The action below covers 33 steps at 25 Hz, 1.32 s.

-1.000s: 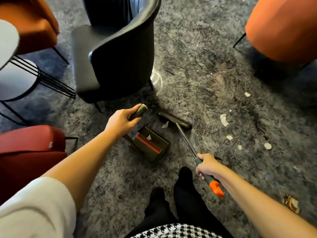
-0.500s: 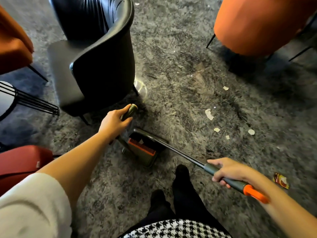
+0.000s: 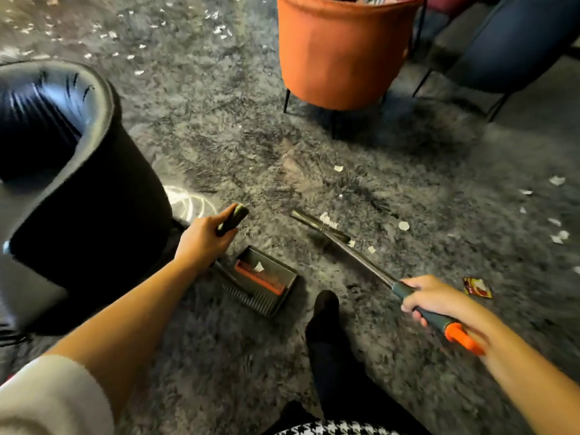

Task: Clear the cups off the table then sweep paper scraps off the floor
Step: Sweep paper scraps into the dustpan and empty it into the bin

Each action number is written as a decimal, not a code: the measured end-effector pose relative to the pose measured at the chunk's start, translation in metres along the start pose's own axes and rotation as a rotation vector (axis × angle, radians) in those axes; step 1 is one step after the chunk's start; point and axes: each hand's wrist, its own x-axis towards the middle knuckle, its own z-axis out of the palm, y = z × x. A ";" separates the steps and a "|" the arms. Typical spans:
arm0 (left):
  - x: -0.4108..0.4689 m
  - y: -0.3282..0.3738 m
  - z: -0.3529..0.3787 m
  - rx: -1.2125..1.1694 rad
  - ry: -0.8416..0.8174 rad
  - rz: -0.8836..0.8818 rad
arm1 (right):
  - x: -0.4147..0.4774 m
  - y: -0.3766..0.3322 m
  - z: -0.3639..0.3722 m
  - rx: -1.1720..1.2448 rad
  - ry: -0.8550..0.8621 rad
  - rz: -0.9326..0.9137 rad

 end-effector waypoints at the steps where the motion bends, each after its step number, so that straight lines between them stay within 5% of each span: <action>1: 0.025 0.008 0.008 0.026 -0.024 0.038 | 0.011 -0.008 -0.016 0.042 0.025 0.010; 7: 0.175 0.060 0.048 0.127 -0.197 0.241 | 0.086 -0.059 -0.100 0.314 0.145 0.093; 13: 0.290 0.095 0.072 0.147 -0.333 0.440 | 0.133 -0.106 -0.133 0.340 0.254 0.223; 26: 0.459 0.078 0.055 0.194 -0.624 0.755 | 0.154 -0.212 0.019 0.680 0.434 0.376; 33: 0.487 0.063 0.049 0.236 -0.673 0.876 | 0.169 -0.270 0.078 0.831 0.378 0.320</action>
